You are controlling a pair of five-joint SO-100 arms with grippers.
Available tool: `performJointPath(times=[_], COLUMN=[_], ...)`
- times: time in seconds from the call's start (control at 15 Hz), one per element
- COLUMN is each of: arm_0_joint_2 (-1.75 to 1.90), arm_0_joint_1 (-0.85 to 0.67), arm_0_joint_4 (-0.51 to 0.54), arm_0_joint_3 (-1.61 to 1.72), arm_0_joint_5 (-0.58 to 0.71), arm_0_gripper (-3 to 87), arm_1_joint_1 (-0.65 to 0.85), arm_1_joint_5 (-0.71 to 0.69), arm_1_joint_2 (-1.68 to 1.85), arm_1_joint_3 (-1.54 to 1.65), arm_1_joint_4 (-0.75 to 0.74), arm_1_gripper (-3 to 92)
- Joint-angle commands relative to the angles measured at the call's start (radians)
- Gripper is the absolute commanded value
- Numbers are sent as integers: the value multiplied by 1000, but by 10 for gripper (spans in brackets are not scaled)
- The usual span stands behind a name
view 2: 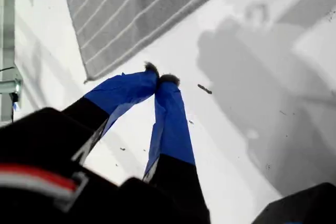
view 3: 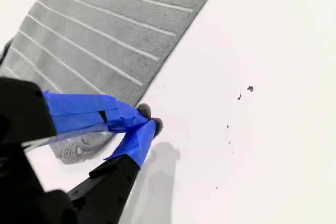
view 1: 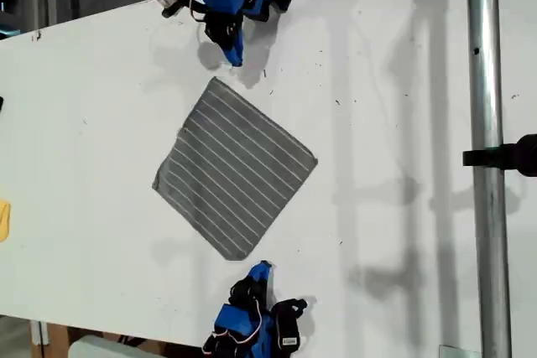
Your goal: Grasp corners of a towel and fold twice.
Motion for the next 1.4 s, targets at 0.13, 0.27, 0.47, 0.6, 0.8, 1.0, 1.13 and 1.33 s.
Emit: performJointPath(times=[0.13,0.27,0.47,0.6,0.8,1.0,1.13,1.33], arm_0_joint_2=[-471,-718,-997,-1192,-1387,-1509,-1585,-1713], arm_0_joint_1=[-14,-25,-41,-48,-78,-83,-75,-77], arm_0_joint_4=[-140,-158,-138,-112,-107,-97,-127,-219], arm_0_joint_3=[-387,-611,-865,-1049,-1218,-1322,-1336,-1318], arm_0_joint_5=[75,147,207,229,222,178,143,100], arm_0_gripper=[-30,-30,-30,-30,-30,-29,-29,-29], arm_1_joint_1=[46,75,121,146,184,238,245,264], arm_1_joint_5=[-175,-259,-397,-469,-543,-588,-592,-615], arm_1_joint_2=[-459,-683,-983,-1166,-1388,-1502,-1563,-1701], arm_1_joint_3=[-430,-637,-979,-1193,-1454,-1540,-1540,-1536], arm_1_joint_4=[-114,-123,-80,-40,-9,-43,-110,-233], arm_1_gripper=[-3,-3,-3,-3,-3,-3,-3,-3])
